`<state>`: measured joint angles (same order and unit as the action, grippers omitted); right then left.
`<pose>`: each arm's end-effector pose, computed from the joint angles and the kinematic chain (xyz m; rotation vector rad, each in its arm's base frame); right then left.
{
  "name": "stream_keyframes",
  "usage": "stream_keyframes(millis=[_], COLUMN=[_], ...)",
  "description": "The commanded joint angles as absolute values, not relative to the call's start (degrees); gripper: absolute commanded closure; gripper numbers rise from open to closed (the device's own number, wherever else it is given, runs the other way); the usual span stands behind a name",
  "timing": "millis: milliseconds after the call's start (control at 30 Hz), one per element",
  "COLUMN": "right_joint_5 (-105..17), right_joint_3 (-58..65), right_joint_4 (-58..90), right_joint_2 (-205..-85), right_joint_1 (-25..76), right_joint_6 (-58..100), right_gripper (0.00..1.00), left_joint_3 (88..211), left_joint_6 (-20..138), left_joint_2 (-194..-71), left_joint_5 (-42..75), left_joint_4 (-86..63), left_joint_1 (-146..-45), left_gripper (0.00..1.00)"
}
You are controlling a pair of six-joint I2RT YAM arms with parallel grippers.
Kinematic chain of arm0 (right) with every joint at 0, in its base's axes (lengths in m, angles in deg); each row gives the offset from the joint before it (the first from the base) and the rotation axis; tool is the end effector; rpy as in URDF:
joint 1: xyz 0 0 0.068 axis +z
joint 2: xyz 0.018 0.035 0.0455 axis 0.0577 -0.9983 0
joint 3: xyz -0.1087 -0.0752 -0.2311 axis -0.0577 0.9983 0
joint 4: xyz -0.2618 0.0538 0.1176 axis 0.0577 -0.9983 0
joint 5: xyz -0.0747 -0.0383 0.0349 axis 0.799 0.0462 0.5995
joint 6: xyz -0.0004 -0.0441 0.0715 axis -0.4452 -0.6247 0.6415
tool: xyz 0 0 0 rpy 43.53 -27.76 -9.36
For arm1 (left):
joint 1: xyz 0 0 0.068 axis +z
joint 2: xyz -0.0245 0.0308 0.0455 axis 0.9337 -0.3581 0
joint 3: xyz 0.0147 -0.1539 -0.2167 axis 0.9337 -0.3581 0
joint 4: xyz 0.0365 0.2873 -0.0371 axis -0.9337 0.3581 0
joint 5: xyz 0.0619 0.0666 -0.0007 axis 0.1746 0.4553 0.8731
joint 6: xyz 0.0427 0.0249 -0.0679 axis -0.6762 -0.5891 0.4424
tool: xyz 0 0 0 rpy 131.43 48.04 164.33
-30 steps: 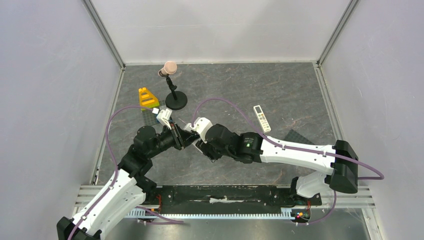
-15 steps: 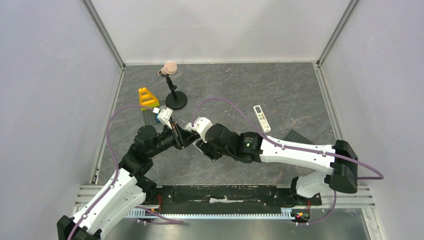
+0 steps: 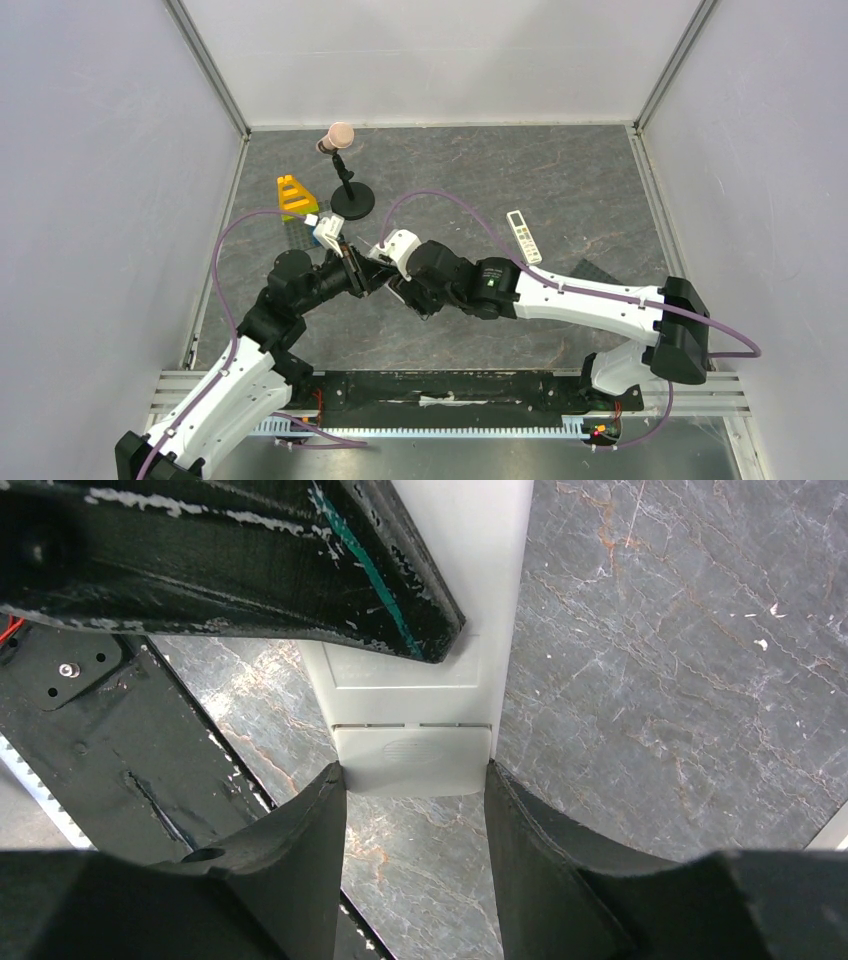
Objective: Load the batteries into the remote control
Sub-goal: Load the battery cover into the remote control.
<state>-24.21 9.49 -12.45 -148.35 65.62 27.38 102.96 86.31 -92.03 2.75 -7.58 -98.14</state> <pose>0.1530 0.3528 0.2577 -0.9982 2.1328 0.4716 0.1885 -0.1368 0.2501 0.1398 1.8993 -1.1785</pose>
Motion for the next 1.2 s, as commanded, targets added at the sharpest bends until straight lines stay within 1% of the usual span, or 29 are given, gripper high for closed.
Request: stream_keyframes(millis=[0, 167, 300, 500, 533, 600, 667, 867, 1033, 1167], right_joint_5=[-23.02, -22.03, -20.8, -20.72, -20.91, -22.21, -23.04, -25.43, -25.22, -24.64], right_joint_3=[6.36, 3.64, 1.59, 1.47, 1.59, 2.12, 2.62, 4.59, 5.64, 5.55], right_joint_4=[-9.16, -9.13, -9.7, -10.76, -11.08, -11.42, -11.73, -12.39, -12.44, -13.11], right_joint_2=[-149.97, -151.63, -153.54, -154.85, -154.88, -154.76, -154.55, -153.01, -150.71, -149.58], right_joint_1=[64.46, 64.37, 64.37, 64.28, 64.2, 64.11, 63.97, 62.67, 62.28, 61.8], right_joint_6=[28.25, 28.48, 28.97, 29.95, 30.12, 30.22, 30.47, 31.13, 30.86, 30.41], right_gripper=[0.87, 0.86, 0.85, 0.82, 0.8, 0.71, 0.67, 0.59, 0.5, 0.46], left_joint_3=[103.18, 102.2, 101.11, 99.29, 99.28, 99.53, 99.64, 100.34, 100.25, 99.61], left_joint_6=[89.87, 93.76, 100.11, 107.66, 108.24, 109.48, 110.86, 112.06, 112.36, 114.13], left_joint_2=[-91.52, -92.47, -94.0, -94.1, -94.01, -93.92, -93.99, -93.92, -94.31, -94.83], left_joint_5=[-5.01, -5.94, -7.67, -8.99, -8.86, -8.53, -7.93, -5.04, -2.65, -1.04], left_joint_4=[-14.49, -16.58, -19.58, -25.63, -25.63, -25.59, -25.52, -22.04, -19.55, -19.22], left_joint_1=[-98.9, -98.97, -98.85, -98.82, -98.86, -98.83, -98.74, -98.62, -98.03, -97.52], left_gripper=[0.98, 0.98, 0.98, 0.98, 0.98, 0.98, 0.98, 0.98, 0.98, 0.98])
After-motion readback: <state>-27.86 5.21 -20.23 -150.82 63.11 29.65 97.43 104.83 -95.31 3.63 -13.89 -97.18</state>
